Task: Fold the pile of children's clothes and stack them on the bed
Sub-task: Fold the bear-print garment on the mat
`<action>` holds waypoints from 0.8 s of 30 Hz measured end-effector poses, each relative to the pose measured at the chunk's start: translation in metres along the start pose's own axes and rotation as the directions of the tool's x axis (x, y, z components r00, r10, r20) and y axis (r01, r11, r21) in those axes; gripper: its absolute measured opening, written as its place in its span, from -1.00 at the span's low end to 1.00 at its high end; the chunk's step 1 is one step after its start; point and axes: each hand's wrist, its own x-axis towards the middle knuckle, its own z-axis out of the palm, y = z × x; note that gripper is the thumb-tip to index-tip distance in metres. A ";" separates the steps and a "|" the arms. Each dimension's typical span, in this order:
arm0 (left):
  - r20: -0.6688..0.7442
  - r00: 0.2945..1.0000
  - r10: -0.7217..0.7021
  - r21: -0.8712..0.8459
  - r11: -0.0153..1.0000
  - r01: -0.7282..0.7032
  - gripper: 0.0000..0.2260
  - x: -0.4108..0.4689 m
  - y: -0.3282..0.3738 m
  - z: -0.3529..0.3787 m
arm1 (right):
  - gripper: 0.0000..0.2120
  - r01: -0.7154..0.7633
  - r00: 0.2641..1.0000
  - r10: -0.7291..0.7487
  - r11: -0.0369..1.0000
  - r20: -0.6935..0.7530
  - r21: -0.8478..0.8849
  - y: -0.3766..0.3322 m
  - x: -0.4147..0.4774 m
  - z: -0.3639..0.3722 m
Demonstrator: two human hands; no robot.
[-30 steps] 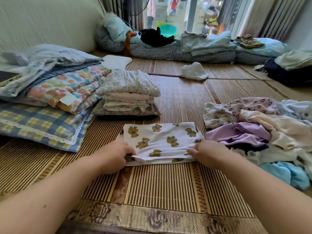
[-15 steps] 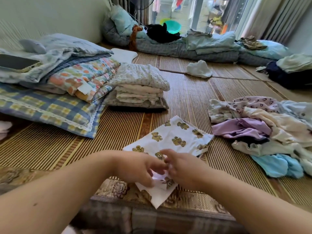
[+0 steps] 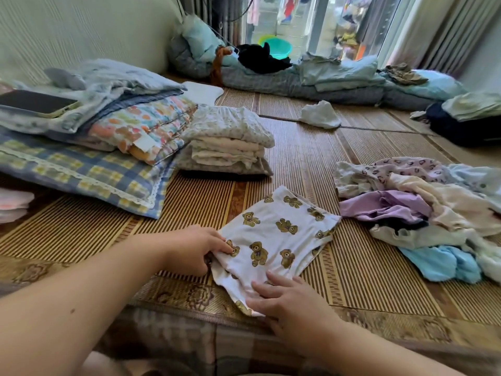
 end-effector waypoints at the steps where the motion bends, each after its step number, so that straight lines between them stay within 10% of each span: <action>1: -0.010 1.000 0.011 0.013 1.000 -0.010 -0.39 -0.001 0.001 0.001 | -0.64 -0.015 1.000 0.015 1.000 -0.016 0.020 0.000 -0.001 -0.001; 6: -0.114 0.993 0.013 0.013 1.000 -0.012 -0.48 -0.004 0.003 0.006 | -0.77 -0.300 0.939 0.338 0.723 0.059 0.622 0.010 -0.008 -0.009; 12: -0.329 0.940 0.094 0.135 0.990 -0.052 -0.84 -0.004 -0.001 0.011 | -0.77 -0.197 0.913 0.403 0.307 0.060 0.931 0.025 -0.017 -0.033; 17: -0.234 0.966 0.107 -0.621 0.749 -0.233 -0.76 -0.015 0.007 -0.015 | -0.86 -0.027 0.908 0.417 0.122 -0.026 0.992 0.044 -0.024 -0.069; 24: -0.219 0.952 -0.213 -0.911 0.395 -0.121 -0.74 0.038 0.027 -0.025 | -0.82 -0.161 0.662 0.724 -0.114 0.193 0.980 0.092 0.014 -0.074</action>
